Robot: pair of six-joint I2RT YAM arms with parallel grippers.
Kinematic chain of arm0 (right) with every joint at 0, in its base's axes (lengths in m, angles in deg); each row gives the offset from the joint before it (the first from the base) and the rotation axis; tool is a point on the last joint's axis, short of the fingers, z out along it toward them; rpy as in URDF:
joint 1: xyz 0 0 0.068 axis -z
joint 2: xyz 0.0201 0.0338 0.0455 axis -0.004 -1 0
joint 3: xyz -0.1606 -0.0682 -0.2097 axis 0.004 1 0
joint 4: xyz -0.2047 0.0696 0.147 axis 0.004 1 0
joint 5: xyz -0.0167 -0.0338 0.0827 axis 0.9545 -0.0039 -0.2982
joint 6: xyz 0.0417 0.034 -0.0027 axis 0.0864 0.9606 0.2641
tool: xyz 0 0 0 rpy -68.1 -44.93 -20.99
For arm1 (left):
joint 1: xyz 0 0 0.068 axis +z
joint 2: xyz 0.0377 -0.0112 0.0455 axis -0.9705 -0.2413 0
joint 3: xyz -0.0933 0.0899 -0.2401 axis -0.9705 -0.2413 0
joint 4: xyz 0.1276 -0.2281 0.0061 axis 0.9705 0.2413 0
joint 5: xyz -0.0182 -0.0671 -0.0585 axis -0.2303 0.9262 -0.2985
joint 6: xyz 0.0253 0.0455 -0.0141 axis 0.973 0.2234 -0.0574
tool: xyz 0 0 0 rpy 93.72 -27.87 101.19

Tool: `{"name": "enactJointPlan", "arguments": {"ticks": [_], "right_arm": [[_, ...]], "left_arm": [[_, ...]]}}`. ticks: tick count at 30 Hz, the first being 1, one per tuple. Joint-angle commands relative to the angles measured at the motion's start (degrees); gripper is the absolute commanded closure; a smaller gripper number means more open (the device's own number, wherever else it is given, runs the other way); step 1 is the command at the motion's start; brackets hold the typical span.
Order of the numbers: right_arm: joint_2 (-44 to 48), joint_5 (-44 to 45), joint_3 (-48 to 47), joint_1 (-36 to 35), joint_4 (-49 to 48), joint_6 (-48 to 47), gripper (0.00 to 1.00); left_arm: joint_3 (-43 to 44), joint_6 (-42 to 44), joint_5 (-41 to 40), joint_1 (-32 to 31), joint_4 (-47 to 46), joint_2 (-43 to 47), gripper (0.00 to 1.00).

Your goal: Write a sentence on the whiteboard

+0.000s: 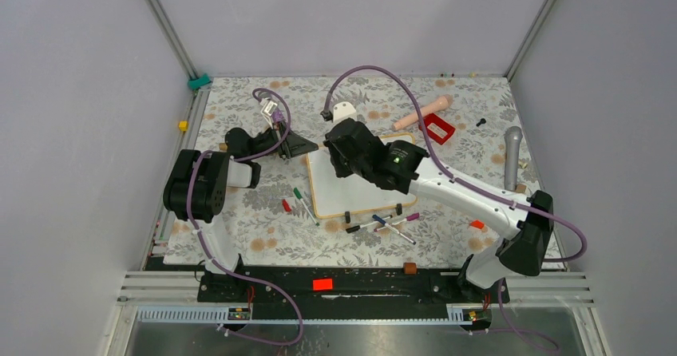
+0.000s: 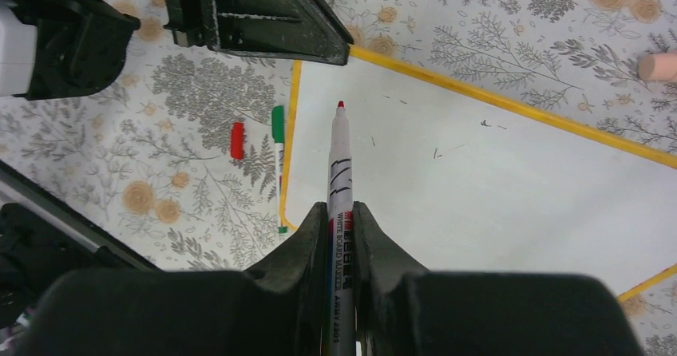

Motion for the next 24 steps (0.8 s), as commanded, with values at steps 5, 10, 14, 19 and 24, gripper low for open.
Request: {"name": "enactJointPlan", "arguments": {"ticks": [5,10,14,19,24], "right_arm": [[-2.5,5.0,-3.4,-1.4,-0.2,-2.4,1.00],[-1.4,4.2,-2.8,-1.6,-0.2,-2.6,1.00],[-0.2,4.2,-1.7,-1.6,-0.2,-3.4,1.00],[0.9,2.2,-1.4,-1.6,0.0,-4.2,1.00],[0.8,0.1,-2.6,-1.6,1.6,-2.7,1.00]], "left_arm": [[-0.7,1.5,1.4,0.2,-2.5,0.2,1.00],[-1.8,1.4,-0.2,0.1,-2.4,-0.5,1.00],[-2.7,1.8,-1.0,0.2,-2.4,0.3,1.00],[-3.3,1.7,-0.8,0.5,-2.5,0.6,1.00],[-4.4,3.1,0.9,1.6,-2.5,0.7,1.00]]}}
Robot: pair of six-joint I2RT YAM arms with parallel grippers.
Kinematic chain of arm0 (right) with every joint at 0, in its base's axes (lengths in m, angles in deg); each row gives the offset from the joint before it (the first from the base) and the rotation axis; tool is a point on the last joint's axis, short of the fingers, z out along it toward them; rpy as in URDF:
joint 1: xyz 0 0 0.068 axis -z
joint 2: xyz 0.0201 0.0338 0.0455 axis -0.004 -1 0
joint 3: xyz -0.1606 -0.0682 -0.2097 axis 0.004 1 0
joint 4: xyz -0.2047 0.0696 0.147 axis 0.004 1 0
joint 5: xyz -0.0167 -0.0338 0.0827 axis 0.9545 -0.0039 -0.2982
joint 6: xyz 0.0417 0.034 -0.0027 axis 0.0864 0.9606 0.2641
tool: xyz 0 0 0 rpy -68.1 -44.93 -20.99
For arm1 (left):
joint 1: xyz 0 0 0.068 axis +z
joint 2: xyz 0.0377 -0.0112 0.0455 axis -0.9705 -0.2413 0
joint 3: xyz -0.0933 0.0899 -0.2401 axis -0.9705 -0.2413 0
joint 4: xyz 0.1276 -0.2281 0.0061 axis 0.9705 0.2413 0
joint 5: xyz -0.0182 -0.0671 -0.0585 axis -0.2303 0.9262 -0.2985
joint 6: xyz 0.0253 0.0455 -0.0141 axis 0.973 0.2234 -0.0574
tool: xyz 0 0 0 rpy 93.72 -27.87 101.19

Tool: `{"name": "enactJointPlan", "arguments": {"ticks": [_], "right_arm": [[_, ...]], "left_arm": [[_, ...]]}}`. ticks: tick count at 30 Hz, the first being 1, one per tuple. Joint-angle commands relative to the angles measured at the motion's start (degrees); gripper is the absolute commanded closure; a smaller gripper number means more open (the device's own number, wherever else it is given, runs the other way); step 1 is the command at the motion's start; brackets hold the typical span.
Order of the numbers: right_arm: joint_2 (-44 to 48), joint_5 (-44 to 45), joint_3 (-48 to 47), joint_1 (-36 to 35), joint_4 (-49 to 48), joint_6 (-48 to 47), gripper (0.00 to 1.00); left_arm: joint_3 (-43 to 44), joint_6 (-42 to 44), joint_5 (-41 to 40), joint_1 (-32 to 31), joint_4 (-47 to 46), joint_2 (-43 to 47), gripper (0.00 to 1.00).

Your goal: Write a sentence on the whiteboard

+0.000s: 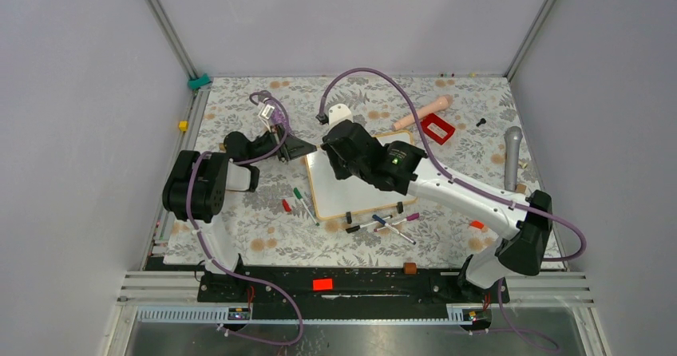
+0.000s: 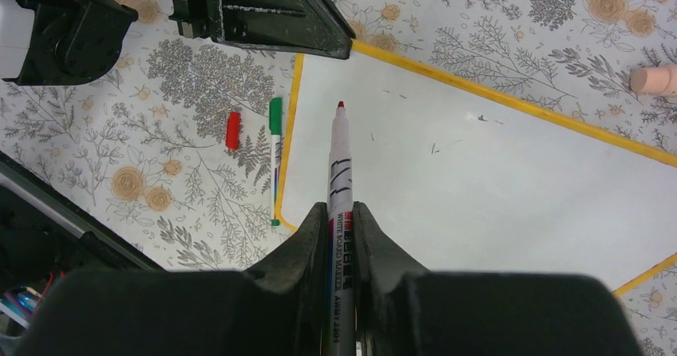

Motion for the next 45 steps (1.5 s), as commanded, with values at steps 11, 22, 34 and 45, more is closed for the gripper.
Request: {"name": "enactJointPlan", "arguments": {"ticks": [11,22,34,45], "right_arm": [[1.7,6.6,-2.2,-0.5,-0.7,0.5,1.00],[0.9,4.1,-4.4,-0.5,-0.8,-2.9,1.00],[-0.1,-1.6,-3.6,-0.5,-2.0,1.9,1.00],[3.3,0.7,1.9,-0.5,-1.4,4.4,1.00]], "left_arm": [[-8.3,2.1,0.8,9.4,-1.1,5.3,1.00],[-4.3,2.7,1.5,4.3,-1.2,4.7,1.00],[-2.5,4.6,0.9,-4.5,-1.6,4.0,1.00],[-2.3,4.1,1.0,-4.4,-1.6,3.6,0.99]]}}
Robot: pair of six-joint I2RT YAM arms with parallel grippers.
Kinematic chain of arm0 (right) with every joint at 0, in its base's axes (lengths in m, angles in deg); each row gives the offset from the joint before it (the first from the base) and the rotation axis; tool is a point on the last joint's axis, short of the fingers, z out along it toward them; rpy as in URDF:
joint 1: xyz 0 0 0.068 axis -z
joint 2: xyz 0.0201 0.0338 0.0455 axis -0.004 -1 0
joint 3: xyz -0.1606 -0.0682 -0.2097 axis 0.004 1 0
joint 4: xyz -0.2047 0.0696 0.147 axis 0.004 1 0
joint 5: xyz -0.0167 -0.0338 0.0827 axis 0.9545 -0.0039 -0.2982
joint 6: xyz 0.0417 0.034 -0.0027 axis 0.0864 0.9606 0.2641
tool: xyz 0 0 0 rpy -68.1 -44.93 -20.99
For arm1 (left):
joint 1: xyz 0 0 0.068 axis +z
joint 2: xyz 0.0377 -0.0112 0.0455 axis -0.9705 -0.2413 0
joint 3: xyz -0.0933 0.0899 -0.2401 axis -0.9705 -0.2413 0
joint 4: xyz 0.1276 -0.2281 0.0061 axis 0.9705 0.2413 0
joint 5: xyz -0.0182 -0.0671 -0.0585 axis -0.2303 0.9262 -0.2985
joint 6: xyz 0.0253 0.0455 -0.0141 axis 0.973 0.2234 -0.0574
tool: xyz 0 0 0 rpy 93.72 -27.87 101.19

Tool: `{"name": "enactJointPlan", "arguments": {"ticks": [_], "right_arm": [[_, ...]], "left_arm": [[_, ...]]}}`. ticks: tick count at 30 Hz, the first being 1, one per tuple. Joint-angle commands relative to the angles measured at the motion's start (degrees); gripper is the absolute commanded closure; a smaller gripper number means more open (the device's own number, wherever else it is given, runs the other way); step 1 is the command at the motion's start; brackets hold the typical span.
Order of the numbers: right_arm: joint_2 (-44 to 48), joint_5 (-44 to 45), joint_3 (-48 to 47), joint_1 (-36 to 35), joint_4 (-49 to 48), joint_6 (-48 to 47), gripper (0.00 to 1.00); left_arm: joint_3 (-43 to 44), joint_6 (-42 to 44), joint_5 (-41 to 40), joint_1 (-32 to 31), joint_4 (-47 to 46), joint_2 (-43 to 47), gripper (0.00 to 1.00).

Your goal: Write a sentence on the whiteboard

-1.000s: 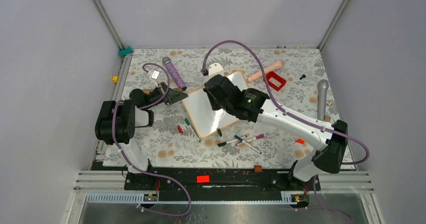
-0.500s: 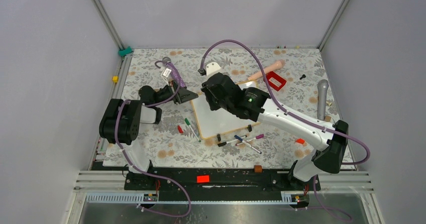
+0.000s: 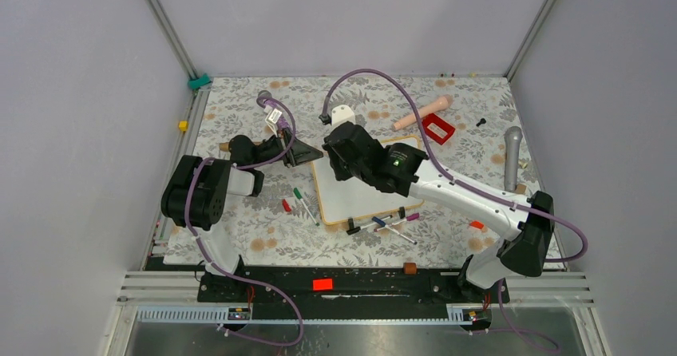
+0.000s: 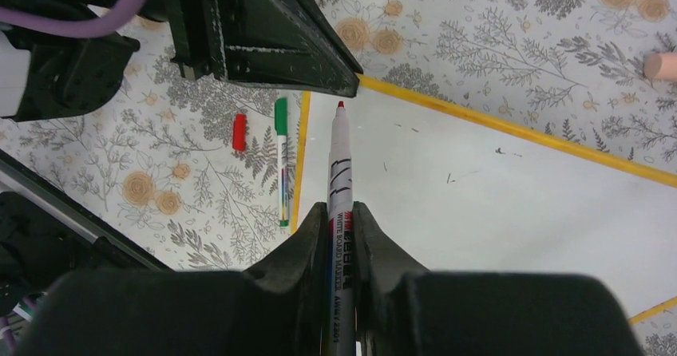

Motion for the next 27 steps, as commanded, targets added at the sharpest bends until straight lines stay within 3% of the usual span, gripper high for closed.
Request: {"name": "enactJointPlan", "arguments": {"ticks": [1,27], "right_arm": [[2.3,0.5,1.4,-0.4,-0.4,2.3,1.00],[-6.1,2.5,-3.8,-1.2,2.1,2.9,1.00]], "left_arm": [[0.5,1.1,1.9,-0.4,-2.2,-0.1,0.99],[0.5,-0.2,2.0,0.0,-2.3,0.5,0.99]]}}
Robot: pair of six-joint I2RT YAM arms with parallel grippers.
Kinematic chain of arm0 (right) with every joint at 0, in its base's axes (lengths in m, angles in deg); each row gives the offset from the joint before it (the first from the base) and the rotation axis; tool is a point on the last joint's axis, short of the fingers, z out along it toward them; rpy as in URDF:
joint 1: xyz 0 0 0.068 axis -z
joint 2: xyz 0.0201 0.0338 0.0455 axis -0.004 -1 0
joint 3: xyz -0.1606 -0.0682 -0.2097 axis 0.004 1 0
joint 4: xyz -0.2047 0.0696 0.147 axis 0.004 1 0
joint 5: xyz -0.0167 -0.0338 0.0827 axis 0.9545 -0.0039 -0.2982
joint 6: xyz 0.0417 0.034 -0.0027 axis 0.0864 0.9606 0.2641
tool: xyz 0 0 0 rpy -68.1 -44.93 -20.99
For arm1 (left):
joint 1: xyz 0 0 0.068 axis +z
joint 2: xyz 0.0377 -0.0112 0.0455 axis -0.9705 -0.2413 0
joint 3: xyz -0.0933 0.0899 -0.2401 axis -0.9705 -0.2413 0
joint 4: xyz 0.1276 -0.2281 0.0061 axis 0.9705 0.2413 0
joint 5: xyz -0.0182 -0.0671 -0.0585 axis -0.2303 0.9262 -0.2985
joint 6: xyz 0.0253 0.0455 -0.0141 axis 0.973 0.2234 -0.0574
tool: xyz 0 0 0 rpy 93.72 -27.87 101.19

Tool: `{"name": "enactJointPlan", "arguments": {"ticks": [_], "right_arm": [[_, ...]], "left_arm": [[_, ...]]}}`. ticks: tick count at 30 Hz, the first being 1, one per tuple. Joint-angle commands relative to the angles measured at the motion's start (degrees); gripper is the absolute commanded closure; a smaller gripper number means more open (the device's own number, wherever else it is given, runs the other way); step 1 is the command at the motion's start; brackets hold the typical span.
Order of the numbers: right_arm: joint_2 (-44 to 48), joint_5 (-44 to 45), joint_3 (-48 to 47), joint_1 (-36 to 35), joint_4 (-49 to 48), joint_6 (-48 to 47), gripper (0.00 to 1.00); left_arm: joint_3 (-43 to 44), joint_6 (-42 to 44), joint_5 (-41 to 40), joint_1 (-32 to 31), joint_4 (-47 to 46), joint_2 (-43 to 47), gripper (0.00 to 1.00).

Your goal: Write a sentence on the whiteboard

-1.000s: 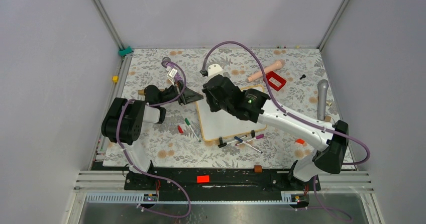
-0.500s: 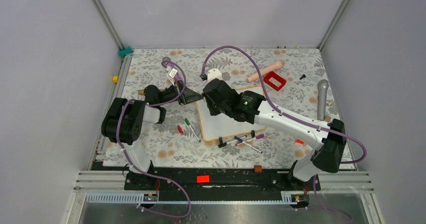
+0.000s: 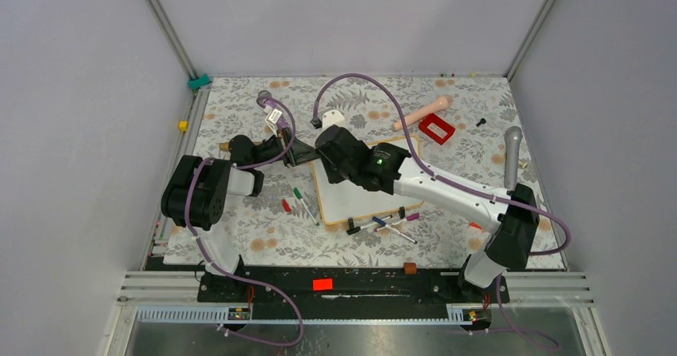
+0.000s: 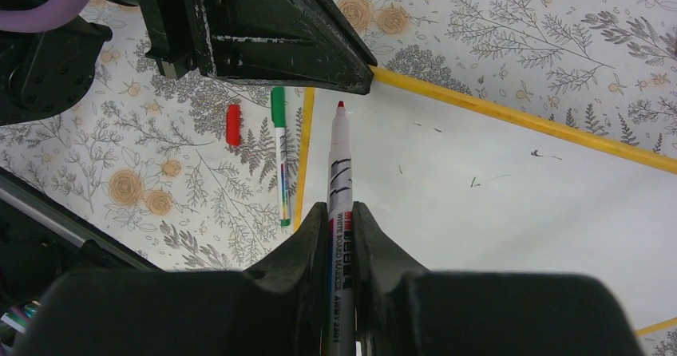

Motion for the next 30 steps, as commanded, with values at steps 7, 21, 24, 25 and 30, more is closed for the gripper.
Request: {"name": "enactJointPlan", "arguments": {"ticks": [7,21,24,25,30], "right_arm": [[-1.5,2.3,-2.8,-0.6,1.4,0.6,1.00],[-2.5,2.6,-3.9,-0.6,1.3,-0.3,1.00],[-3.0,2.5,-4.4,-0.6,1.0,-0.8,1.00],[-3.3,2.5,-4.7,-0.6,1.0,-0.9,1.00],[-4.1,2.5,-5.3,-0.6,1.0,-1.0,1.00]], "left_arm": [[0.5,0.0,2.1,-0.1,-2.3,0.4,0.99],[0.1,0.0,2.2,-0.1,-2.3,0.6,0.99],[0.0,0.0,2.2,-0.1,-2.3,0.7,0.99],[0.0,0.1,2.2,-0.1,-2.3,0.8,0.99],[-0.2,0.2,2.5,-0.2,-2.3,0.9,0.99]]}}
